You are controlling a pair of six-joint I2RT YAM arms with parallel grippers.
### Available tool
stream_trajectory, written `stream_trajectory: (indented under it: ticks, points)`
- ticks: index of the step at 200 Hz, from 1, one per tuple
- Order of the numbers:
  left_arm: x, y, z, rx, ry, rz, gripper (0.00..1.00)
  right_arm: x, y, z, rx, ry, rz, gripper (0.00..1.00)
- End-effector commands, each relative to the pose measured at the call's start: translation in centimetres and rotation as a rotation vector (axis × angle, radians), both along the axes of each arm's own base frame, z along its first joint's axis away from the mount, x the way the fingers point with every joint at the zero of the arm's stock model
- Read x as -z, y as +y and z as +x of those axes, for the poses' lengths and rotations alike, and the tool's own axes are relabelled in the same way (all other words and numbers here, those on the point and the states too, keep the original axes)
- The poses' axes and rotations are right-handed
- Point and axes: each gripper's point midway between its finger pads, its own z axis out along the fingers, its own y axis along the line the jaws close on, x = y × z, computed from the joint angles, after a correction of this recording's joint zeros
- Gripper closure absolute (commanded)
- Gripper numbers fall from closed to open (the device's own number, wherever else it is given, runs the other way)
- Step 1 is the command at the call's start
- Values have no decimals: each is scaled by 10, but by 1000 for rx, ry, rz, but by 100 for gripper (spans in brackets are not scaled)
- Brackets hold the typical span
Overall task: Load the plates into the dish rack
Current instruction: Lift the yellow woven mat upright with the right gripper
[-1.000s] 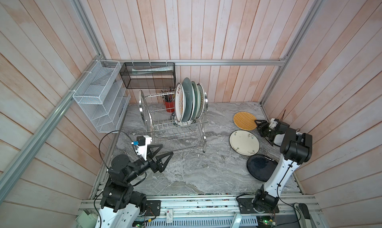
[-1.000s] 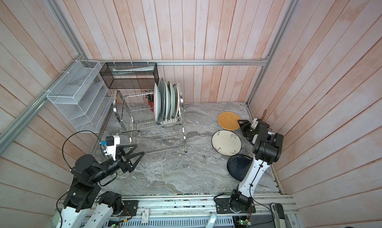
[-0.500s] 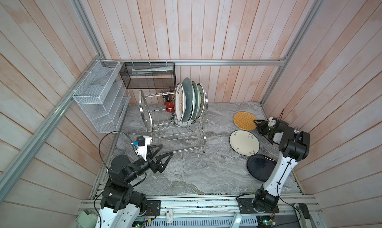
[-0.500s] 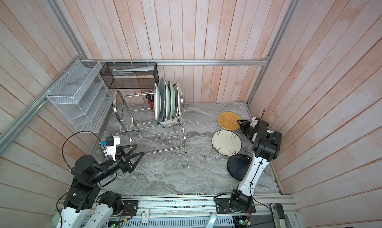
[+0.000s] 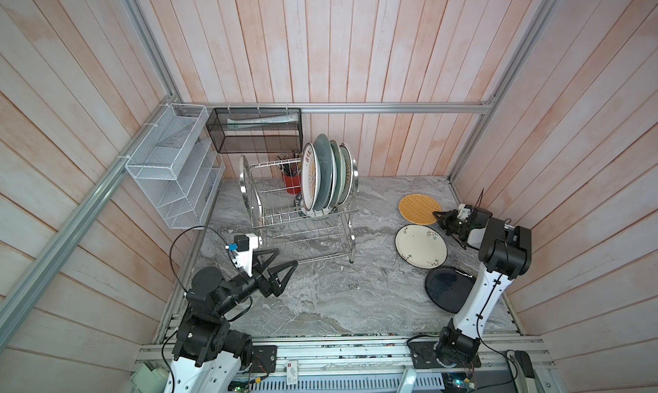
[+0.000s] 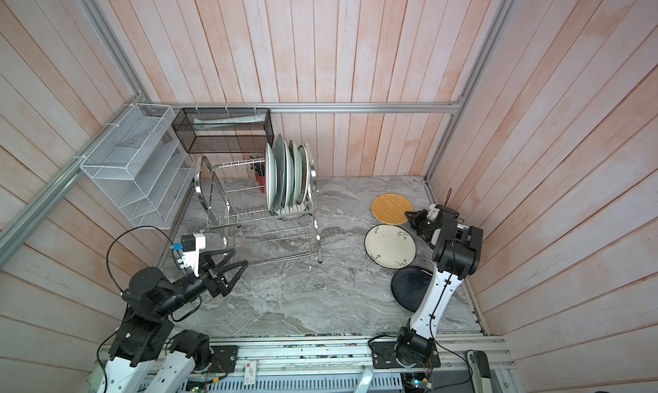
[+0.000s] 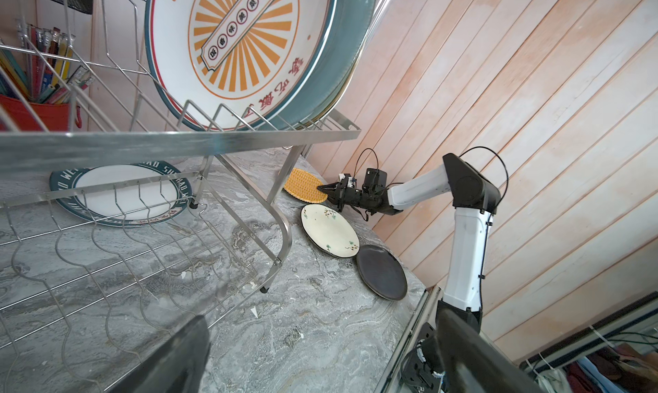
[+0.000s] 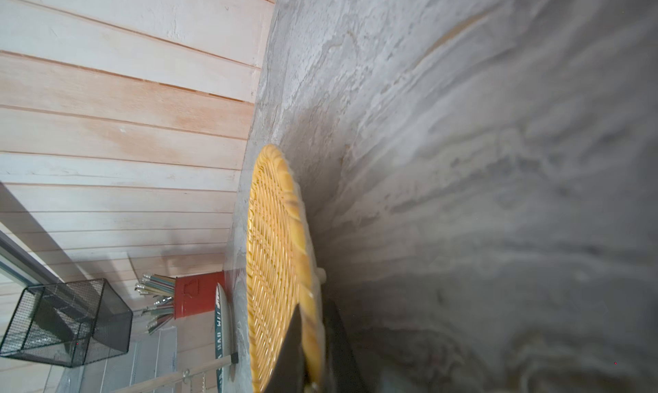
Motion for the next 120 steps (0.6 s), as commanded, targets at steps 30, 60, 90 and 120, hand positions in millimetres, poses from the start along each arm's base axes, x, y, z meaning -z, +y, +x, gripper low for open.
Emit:
stream_trajectory:
  ticks: [30,60,90,120]
  points:
    - [0,9,8,-74,-12,-8,0,-144,29,-10,37,-276,-14,100]
    - [-2,11,6,-82,-35,-18,0,-176,57,-46,24,-322,2,100]
    - [-4,13,5,-95,-57,-25,0,-179,81,-93,18,-306,3,100]
    - [-6,11,2,-80,-79,-35,0,-174,112,-136,-48,-272,-38,100]
